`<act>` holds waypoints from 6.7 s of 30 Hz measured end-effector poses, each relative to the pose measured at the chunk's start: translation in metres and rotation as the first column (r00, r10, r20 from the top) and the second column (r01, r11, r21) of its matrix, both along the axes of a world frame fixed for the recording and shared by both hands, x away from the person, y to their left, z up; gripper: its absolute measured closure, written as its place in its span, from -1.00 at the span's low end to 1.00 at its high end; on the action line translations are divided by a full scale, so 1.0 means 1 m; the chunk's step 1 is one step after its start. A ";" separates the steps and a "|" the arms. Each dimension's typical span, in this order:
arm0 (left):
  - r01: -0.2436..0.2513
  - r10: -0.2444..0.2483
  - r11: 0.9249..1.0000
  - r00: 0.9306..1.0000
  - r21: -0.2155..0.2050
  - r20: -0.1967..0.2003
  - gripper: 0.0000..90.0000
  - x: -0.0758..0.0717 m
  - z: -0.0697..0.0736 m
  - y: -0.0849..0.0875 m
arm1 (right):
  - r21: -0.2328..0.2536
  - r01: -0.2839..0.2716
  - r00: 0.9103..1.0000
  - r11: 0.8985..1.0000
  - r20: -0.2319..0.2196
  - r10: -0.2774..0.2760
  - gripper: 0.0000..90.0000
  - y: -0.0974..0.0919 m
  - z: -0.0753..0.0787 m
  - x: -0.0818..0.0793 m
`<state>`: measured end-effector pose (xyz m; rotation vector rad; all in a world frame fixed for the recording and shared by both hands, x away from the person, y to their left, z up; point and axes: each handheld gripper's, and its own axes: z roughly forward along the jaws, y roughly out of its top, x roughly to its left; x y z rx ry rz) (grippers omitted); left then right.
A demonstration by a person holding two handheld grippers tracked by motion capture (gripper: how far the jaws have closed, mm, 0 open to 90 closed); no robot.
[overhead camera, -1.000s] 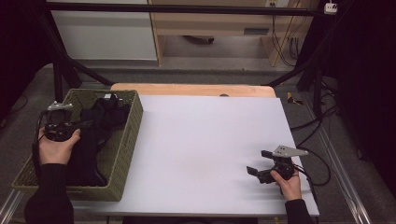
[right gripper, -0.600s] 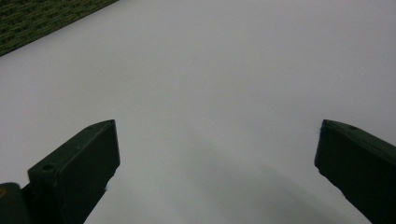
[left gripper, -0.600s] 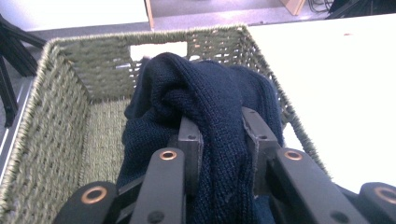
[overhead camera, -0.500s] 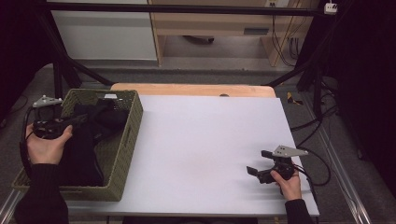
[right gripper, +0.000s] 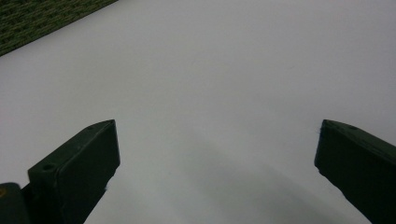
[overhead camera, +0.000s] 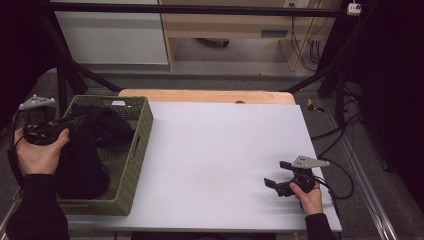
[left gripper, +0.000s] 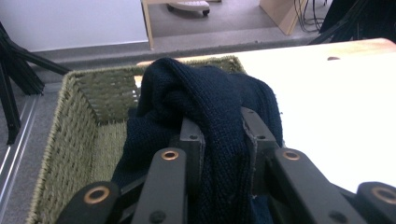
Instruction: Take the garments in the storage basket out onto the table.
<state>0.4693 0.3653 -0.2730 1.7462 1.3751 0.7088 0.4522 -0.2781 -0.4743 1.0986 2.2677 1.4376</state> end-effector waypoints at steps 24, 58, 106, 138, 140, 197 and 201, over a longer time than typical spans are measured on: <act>0.028 -0.027 1.000 0.996 -0.006 0.089 0.66 -0.015 0.041 -0.005 | 0.004 0.002 1.000 1.000 0.001 -0.002 -0.98 0.000 0.000 0.000; 0.147 -0.139 0.989 0.973 -0.029 0.186 0.69 -0.029 0.091 -0.045 | 0.000 0.001 1.000 1.000 -0.001 -0.001 -0.98 0.000 0.000 0.000; 0.341 -0.343 0.939 0.926 0.037 0.161 0.79 -0.008 0.101 -0.161 | 0.008 0.001 1.000 1.000 0.000 -0.001 -0.98 0.000 0.000 0.000; 0.526 -0.528 0.849 0.841 0.046 0.122 0.79 0.010 0.093 -0.270 | 0.025 -0.004 1.000 1.000 0.001 0.004 -0.98 -0.001 0.002 0.000; 0.539 -0.540 0.841 0.835 0.041 0.107 0.78 0.013 0.086 -0.276 | 0.025 -0.005 1.000 1.000 0.003 0.005 -0.98 -0.002 0.002 0.000; 0.649 -0.646 0.761 0.756 -0.012 -0.110 0.54 0.037 -0.092 -0.320 | 0.023 -0.001 1.000 1.000 0.006 0.000 -0.98 -0.002 0.002 0.000; 0.648 -0.645 0.761 0.754 -0.016 -0.126 0.44 0.037 -0.104 -0.323 | 0.025 0.001 1.000 1.000 0.005 -0.001 -0.98 -0.002 0.001 0.000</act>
